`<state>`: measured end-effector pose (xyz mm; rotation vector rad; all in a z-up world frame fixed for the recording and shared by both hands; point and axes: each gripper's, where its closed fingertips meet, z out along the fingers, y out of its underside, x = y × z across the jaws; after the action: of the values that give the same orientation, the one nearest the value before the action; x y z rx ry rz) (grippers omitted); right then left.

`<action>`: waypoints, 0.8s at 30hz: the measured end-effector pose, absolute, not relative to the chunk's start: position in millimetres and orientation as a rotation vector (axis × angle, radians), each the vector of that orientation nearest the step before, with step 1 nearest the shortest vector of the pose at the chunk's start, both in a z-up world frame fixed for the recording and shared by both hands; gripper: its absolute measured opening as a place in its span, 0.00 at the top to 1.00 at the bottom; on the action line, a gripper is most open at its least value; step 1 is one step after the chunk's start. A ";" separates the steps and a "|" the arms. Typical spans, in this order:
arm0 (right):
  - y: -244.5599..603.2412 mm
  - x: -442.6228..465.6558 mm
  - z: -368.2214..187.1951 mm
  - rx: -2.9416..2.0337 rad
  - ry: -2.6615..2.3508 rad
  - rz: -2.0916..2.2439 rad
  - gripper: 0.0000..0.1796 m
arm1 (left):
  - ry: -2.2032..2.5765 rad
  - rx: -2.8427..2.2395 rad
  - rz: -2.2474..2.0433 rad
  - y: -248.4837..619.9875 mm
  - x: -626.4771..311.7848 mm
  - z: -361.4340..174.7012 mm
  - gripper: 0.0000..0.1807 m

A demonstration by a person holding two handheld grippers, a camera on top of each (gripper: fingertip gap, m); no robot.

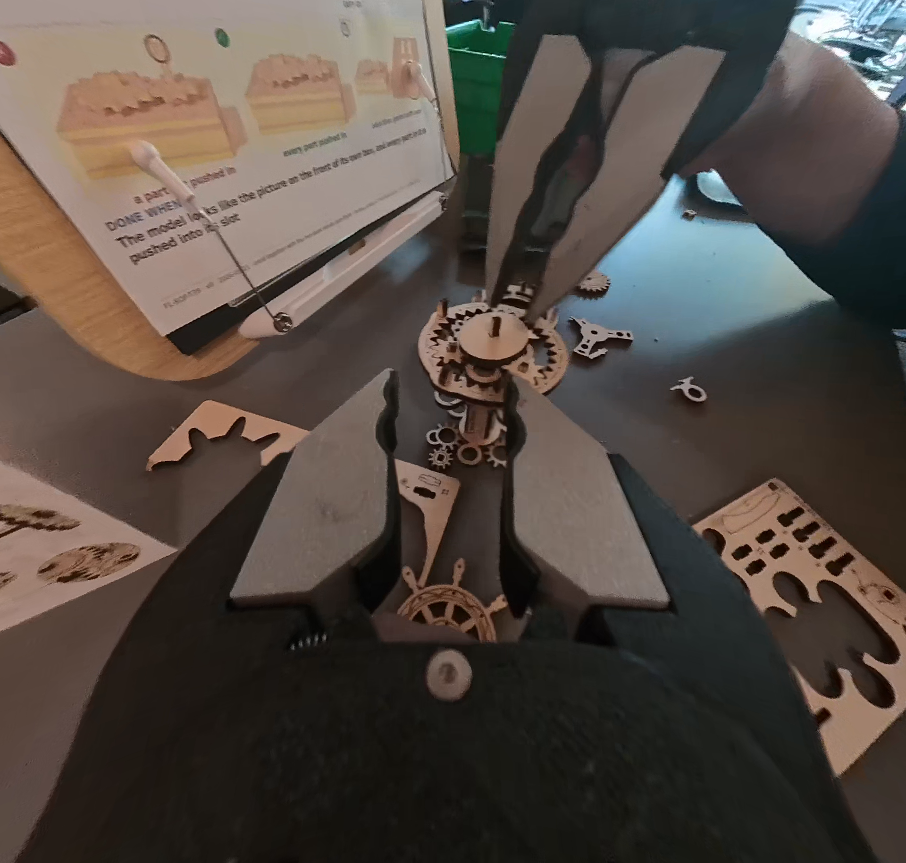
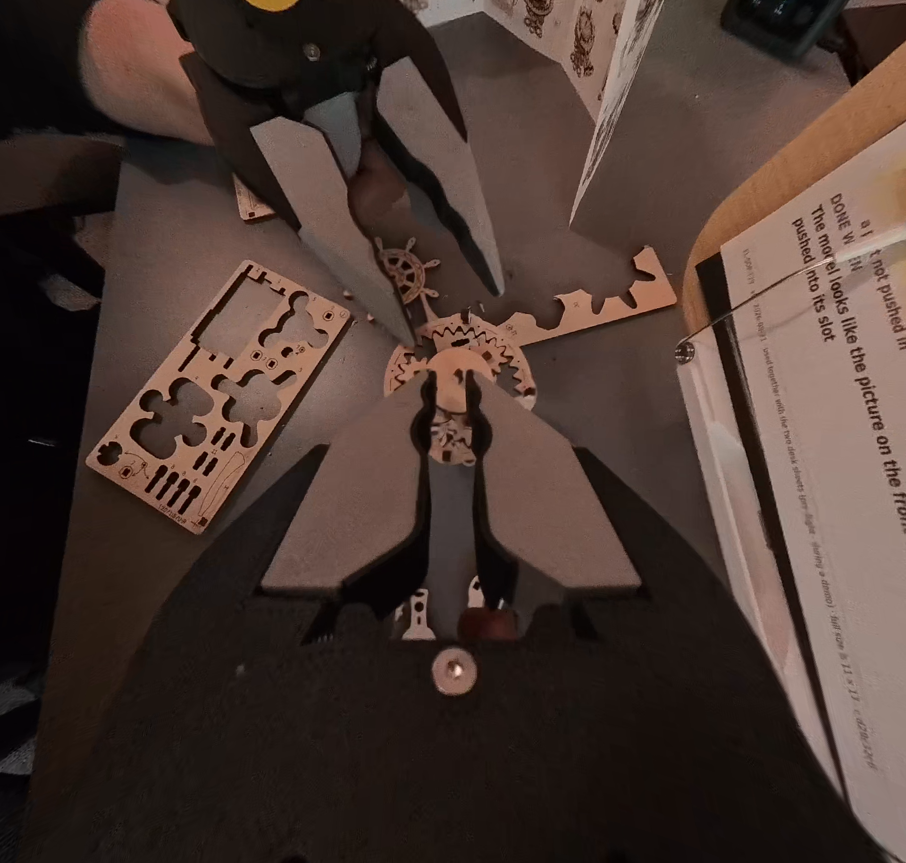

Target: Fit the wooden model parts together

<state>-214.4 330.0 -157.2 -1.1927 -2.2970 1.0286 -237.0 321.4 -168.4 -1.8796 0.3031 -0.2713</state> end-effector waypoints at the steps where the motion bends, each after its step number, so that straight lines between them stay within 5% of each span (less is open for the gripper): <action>1: 330.7 -215.9 -151.2 -1.180 -2.284 1.042 0.98 | 0.316 -1.878 -0.284 321.2 -233.4 -168.5 0.78; 8: 338.5 -221.3 -105.1 -1.043 -2.355 0.938 1.00 | 0.359 -1.877 -0.309 321.2 -224.2 -171.9 0.77; 13: 329.7 -216.0 -168.4 -1.054 -2.617 0.623 1.00 | 0.344 -1.873 -0.297 322.9 -226.8 -171.7 0.78; 20: 325.1 -236.2 -72.8 -0.909 -2.382 0.790 1.00 | 0.332 -1.870 -0.308 322.6 -228.8 -172.2 0.79; 24: 321.2 -240.1 -78.2 -0.901 -2.385 0.769 1.00 | 0.337 -1.874 -0.304 322.1 -228.3 -172.1 0.79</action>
<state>-240.1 321.2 -78.2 -0.9007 -2.3848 0.7689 -228.3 322.1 -172.1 -1.8743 0.3374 -0.3038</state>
